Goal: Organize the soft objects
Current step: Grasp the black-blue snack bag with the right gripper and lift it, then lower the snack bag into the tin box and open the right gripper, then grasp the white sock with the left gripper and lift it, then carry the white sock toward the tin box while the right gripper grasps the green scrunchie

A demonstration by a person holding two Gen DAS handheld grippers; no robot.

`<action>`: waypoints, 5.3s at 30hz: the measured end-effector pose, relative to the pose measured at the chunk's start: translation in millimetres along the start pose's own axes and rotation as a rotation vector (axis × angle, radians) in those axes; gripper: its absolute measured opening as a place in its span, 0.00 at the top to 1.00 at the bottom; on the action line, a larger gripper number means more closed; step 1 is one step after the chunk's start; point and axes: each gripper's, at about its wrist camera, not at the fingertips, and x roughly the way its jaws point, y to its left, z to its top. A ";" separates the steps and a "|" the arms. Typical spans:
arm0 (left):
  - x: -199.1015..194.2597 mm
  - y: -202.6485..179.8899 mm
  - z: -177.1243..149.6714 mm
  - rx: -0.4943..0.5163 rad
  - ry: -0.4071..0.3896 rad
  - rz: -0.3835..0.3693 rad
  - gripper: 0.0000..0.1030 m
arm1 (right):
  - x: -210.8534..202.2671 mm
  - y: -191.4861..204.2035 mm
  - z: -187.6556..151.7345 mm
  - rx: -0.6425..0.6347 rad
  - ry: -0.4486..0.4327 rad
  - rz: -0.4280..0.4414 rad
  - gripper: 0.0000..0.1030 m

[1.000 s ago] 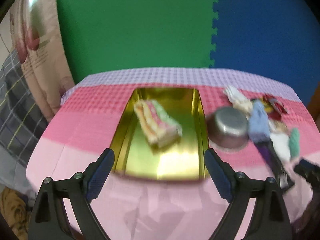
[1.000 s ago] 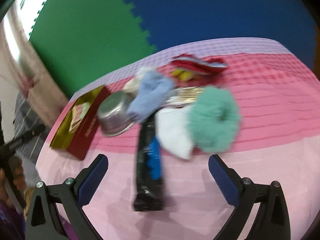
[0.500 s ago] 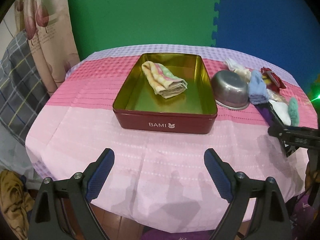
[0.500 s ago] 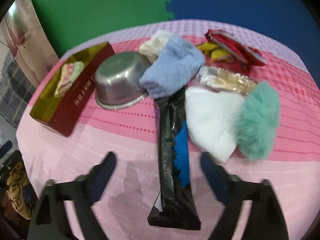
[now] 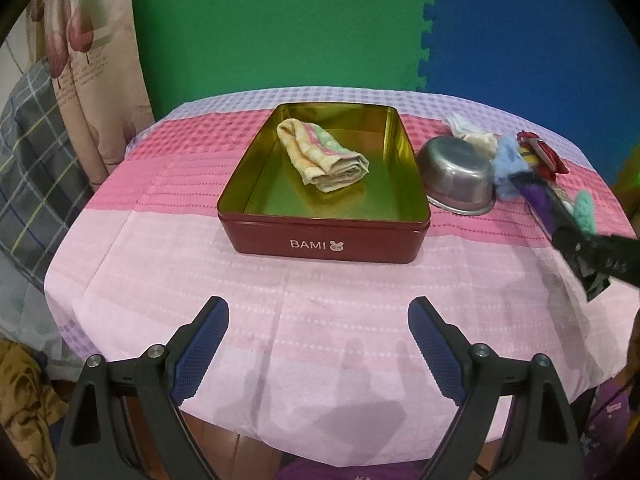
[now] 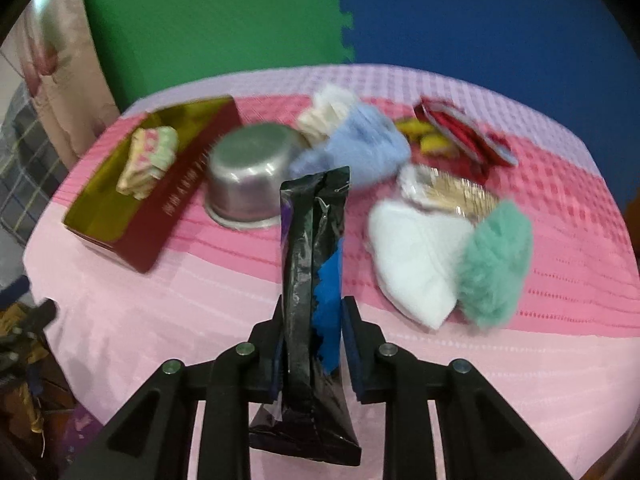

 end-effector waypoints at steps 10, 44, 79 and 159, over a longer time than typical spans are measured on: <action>-6.8 2.0 1.7 -0.010 -0.031 -0.006 0.13 | -39.0 45.6 45.8 -0.099 -0.095 0.029 0.76; 10.6 34.6 5.4 -0.115 -0.006 -0.051 0.13 | 109.5 167.0 161.7 -0.177 -0.001 0.061 0.75; -3.8 -48.5 84.6 0.038 0.024 -0.333 0.12 | 2.2 -226.4 -17.6 0.302 -0.148 -0.518 0.37; -4.1 -112.7 78.3 0.042 0.156 -0.489 0.79 | 26.4 -143.7 1.8 0.206 -0.141 0.123 0.35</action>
